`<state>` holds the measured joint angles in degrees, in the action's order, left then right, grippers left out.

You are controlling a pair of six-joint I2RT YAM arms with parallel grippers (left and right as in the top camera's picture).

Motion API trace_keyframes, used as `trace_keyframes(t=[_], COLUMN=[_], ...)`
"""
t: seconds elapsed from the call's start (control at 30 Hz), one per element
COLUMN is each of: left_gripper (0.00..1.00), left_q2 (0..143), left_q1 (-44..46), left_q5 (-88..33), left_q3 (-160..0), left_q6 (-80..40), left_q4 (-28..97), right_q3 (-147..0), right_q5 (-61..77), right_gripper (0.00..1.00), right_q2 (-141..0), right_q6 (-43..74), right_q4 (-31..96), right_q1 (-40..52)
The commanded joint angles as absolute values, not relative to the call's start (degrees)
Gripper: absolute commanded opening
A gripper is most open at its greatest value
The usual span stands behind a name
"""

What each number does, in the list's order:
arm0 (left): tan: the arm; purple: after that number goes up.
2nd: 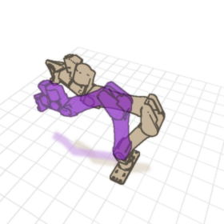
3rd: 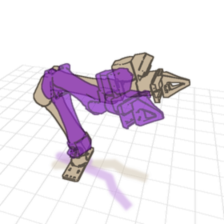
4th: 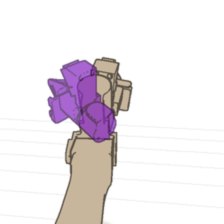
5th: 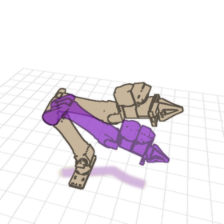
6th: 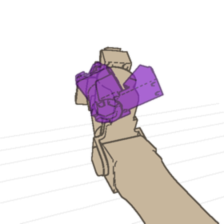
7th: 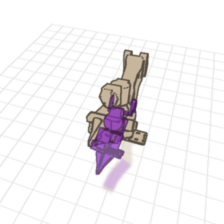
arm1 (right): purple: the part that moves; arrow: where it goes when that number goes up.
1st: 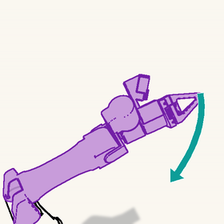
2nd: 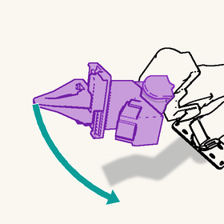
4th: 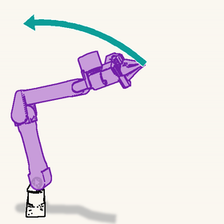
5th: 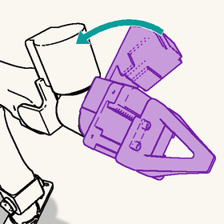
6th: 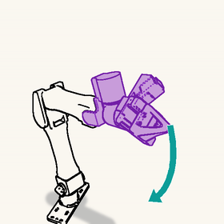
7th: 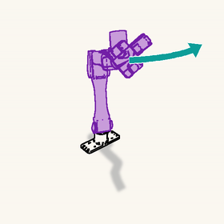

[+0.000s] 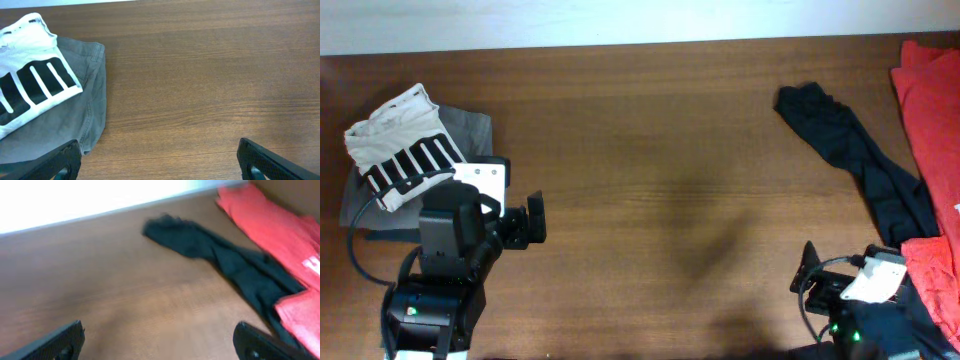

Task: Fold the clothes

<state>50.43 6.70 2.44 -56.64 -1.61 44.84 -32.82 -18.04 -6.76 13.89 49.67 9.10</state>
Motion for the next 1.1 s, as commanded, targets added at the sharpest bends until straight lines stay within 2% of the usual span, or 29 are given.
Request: trace_keyframes(t=[0.0, 0.47, 0.63, 1.07], left_gripper=[0.99, 0.99, 0.99, 0.99], left_q2=[49.9, 49.9, 50.2, 50.3], left_q1=[6.9, 6.9, 6.9, 6.9], left_q5=[3.3, 3.3, 3.3, 3.3], left_q3=[-56.2, -56.2, -56.2, -56.2], left_q6=[-2.2, -2.2, -2.2, -2.2], left_q4=[44.8, 44.8, 44.9, 45.1], right_q3=[-26.3, -0.1, -0.3, -0.3], right_q5=[-8.2, -4.5, -0.8, -0.6], right_gripper=[0.99, 0.99, 0.99, 0.99], right_q2=[-0.3, -0.2, -0.2, -0.3], right_q6=[3.2, 3.0, 1.3, 2.1], right_q4=[42.9, -3.3, 4.8, 4.7], right_q1=[5.9, 2.5, 2.6, 2.6])
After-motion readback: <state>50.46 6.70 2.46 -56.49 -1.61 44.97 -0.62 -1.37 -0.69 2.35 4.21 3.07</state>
